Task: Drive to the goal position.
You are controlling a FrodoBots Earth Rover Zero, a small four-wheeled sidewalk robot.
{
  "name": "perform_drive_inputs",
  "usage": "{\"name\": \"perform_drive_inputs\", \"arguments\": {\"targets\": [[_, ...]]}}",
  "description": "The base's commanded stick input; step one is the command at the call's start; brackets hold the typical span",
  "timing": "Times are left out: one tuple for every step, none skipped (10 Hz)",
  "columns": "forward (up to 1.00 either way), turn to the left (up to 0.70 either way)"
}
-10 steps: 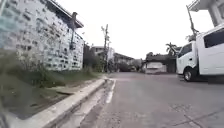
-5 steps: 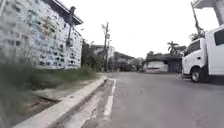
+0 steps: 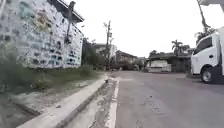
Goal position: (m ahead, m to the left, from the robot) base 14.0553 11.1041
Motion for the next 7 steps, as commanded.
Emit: {"name": "perform_drive_inputs", "arguments": {"targets": [[1.00,-0.24],[1.00,-0.04],[1.00,0.00],[1.00,0.00],[1.00,0.00],[1.00,0.00],[1.00,0.00]]}}
